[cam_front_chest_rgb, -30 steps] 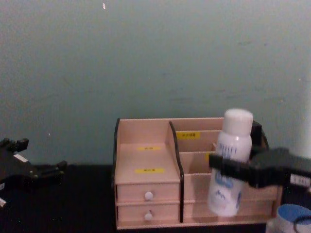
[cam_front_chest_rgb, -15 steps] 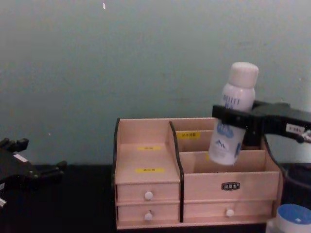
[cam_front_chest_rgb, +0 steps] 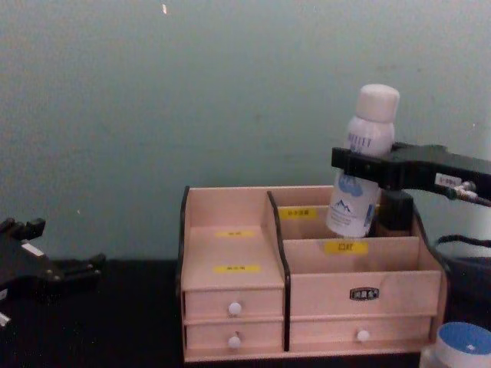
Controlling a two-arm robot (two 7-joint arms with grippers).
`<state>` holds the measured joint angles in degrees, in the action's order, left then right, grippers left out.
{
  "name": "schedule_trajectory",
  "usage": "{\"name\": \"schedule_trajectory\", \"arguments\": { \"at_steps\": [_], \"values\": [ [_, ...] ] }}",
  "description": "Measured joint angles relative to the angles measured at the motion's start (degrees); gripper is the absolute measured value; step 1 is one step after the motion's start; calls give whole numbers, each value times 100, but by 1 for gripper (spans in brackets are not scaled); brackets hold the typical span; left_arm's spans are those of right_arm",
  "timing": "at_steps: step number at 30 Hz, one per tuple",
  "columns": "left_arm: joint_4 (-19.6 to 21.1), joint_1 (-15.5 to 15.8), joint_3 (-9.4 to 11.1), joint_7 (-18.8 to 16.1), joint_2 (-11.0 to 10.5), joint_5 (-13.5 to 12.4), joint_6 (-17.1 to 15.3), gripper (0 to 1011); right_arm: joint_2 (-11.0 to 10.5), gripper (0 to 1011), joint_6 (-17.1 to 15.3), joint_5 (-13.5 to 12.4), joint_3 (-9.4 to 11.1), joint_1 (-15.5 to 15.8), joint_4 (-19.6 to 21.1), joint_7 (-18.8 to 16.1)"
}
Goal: Pick up the facial cleanser and watermelon frost from the table and place them into the tiered storage box.
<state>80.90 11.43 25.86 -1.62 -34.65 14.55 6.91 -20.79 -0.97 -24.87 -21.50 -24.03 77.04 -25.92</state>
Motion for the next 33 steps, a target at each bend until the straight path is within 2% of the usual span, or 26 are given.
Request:
{"name": "schedule_trajectory", "arguments": {
  "at_steps": [13, 33],
  "values": [
    [0, 0, 0, 0, 0, 0, 0, 1001, 294, 590, 88, 216, -97, -457, -702, 41],
    [0, 0, 0, 0, 0, 0, 0, 1001, 639, 590, 198, 483, -120, -846, -1359, 95]
  ]
}}
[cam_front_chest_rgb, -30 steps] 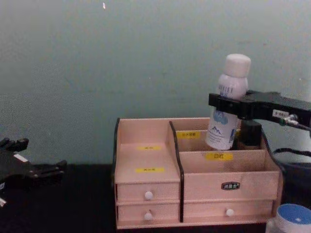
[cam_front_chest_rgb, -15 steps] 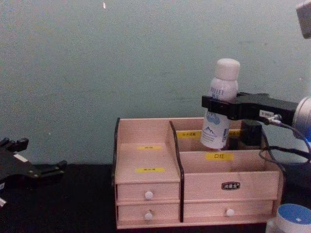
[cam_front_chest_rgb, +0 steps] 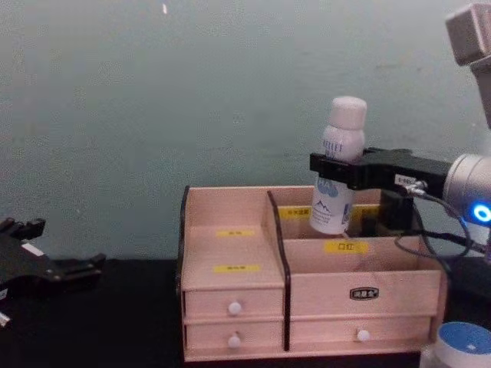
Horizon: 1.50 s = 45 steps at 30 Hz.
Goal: Pick up the facial cleanser and watermelon frost from the table and place them into the tiered storage box.
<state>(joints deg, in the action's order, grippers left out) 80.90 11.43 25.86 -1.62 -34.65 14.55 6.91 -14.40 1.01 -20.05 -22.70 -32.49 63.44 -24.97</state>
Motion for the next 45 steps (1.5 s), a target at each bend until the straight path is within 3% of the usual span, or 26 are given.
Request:
{"name": "schedule_trajectory", "arguments": {
  "at_steps": [22, 45],
  "values": [
    [0, 0, 0, 0, 0, 0, 0, 1001, 290, 590, 167, 287, 17, -301, -655, 15],
    [0, 0, 0, 0, 0, 0, 0, 1001, 431, 589, 122, 500, 21, -415, -1110, -24]
  ]
}}
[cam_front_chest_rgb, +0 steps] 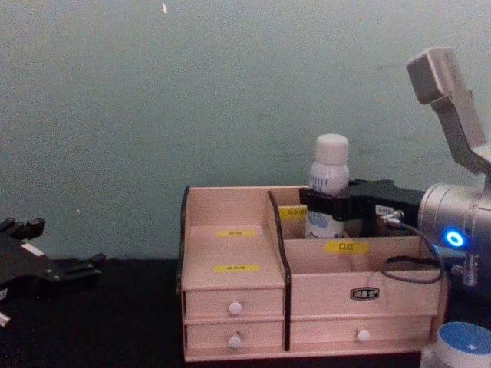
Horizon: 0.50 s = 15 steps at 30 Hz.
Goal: Pick up the facial cleanser and watermelon frost from the table and place them into the tiered storage box.
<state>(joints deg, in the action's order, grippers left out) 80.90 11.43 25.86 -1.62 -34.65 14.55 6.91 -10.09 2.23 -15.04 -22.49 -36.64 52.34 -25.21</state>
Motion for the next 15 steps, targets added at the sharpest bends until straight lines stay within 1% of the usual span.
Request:
{"name": "schedule_trajectory", "arguments": {
  "at_steps": [15],
  "values": [
    [0, 0, 0, 0, 0, 0, 0, 1001, 80, 590, -36, 86, 22, -56, -263, -15]
  ]
}}
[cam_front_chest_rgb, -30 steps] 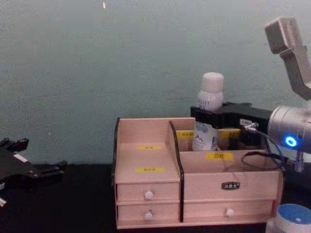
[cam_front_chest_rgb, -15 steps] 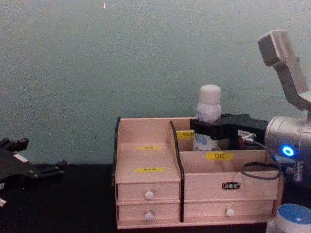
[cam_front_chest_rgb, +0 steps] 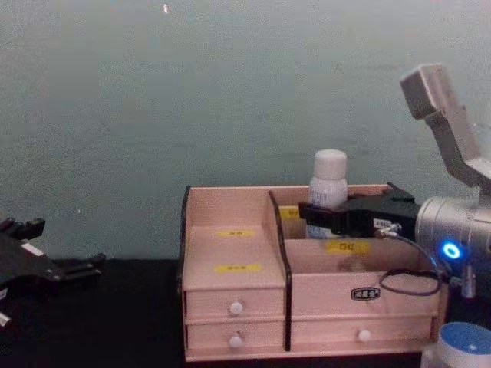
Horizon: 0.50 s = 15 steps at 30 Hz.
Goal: Pick up the facial cleanser and watermelon frost from the table and place them into the tiered storage box.
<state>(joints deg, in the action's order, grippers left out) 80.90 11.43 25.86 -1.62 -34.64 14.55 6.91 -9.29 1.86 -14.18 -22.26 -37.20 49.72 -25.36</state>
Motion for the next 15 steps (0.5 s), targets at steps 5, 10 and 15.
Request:
{"name": "schedule_trajectory", "arguments": {
  "at_steps": [5, 10, 15],
  "values": [
    [0, 0, 0, 0, 0, 0, 0, 1001, 25, 590, -31, 30, 18, -20, -85, 13],
    [0, 0, 0, 0, 0, 0, 0, 1001, 38, 590, -40, 42, 48, -20, -111, 28],
    [0, 0, 0, 0, 0, 0, 0, 1001, 37, 590, -42, 42, 48, -20, -111, 30]
  ]
}}
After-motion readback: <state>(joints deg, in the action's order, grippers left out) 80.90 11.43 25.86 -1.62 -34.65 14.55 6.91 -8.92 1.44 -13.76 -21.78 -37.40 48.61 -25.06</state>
